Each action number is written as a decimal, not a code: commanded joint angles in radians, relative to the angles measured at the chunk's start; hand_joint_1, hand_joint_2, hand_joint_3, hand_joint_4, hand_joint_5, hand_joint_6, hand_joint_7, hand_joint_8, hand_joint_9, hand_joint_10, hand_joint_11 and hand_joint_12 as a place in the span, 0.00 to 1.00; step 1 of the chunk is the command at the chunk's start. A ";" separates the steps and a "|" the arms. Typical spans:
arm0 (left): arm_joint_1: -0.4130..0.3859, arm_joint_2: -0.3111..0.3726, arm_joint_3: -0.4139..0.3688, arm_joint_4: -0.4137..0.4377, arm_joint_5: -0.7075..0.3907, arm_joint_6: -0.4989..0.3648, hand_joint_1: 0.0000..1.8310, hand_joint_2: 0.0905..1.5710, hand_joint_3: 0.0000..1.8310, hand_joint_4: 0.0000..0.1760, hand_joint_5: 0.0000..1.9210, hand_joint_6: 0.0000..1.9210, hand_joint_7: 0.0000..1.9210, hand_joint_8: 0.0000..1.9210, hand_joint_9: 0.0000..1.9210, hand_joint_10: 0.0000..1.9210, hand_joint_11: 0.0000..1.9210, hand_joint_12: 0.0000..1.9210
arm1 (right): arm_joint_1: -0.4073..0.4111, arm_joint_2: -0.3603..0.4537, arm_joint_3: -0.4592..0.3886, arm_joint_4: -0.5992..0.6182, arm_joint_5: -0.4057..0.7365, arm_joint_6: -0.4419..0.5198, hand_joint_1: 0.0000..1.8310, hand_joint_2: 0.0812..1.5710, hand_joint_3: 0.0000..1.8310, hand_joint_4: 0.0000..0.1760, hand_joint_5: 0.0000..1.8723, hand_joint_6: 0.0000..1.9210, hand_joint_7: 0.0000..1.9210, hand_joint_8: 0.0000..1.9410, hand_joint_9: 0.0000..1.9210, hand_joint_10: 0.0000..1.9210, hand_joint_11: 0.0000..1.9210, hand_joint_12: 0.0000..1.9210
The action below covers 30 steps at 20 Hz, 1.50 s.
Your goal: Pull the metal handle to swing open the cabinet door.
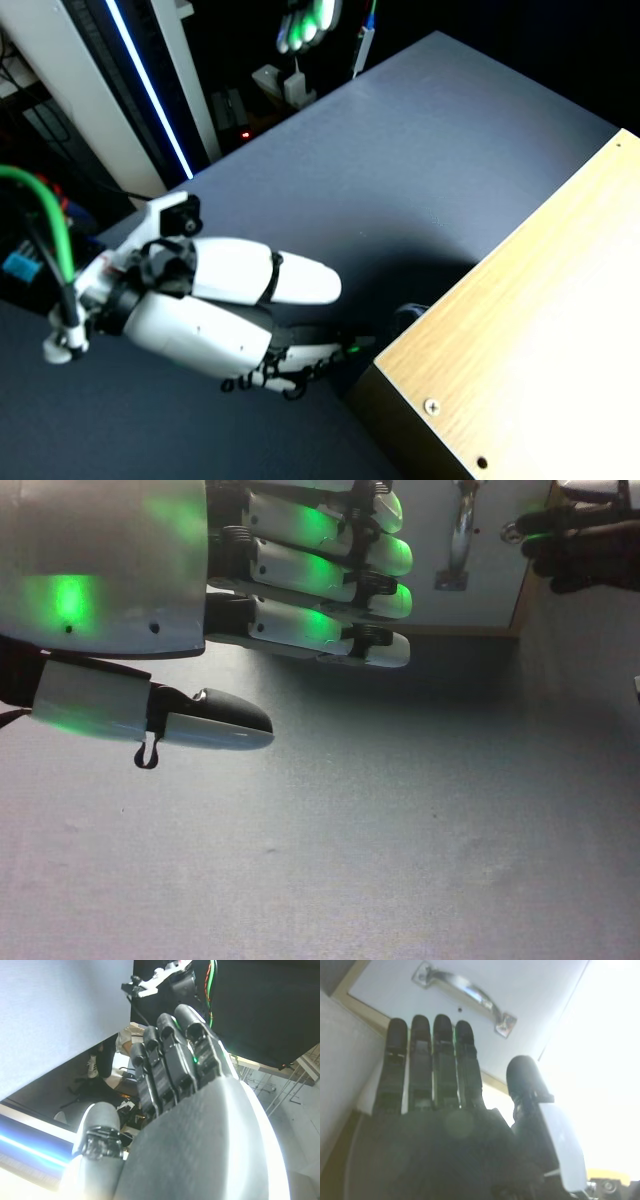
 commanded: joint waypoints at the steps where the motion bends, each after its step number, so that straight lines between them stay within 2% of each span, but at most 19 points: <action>1: -0.008 0.007 0.001 -0.096 -0.024 0.009 0.00 0.94 0.01 0.00 0.25 0.00 0.25 0.00 0.22 0.00 0.05 0.38 | 0.019 0.000 0.006 0.010 0.126 0.010 0.00 0.97 0.00 0.00 0.25 0.00 0.23 0.00 0.20 0.00 0.00 0.50; 6: -0.008 0.007 0.001 -0.096 -0.024 0.009 0.00 0.95 0.00 0.00 0.24 0.00 0.23 0.00 0.20 0.00 0.02 0.39 | 0.020 -0.032 0.026 0.011 0.138 0.010 0.00 0.97 0.00 0.00 0.24 0.00 0.22 0.00 0.20 0.00 0.00 0.50; 19: -0.008 0.007 0.001 -0.096 -0.024 0.009 0.00 0.96 0.00 0.00 0.25 0.00 0.24 0.00 0.21 0.00 0.03 0.38 | 0.020 -0.040 -0.004 0.011 0.138 -0.042 0.00 0.98 0.00 0.00 0.25 0.00 0.22 0.00 0.20 0.00 0.00 0.50; 30: -0.008 0.007 0.001 -0.096 -0.024 0.009 0.00 0.94 0.00 0.00 0.25 0.01 0.24 0.00 0.22 0.00 0.04 0.39 | 0.012 -0.081 0.023 0.010 0.165 -0.056 0.00 0.97 0.00 0.00 0.25 0.00 0.23 0.00 0.20 0.00 0.00 0.50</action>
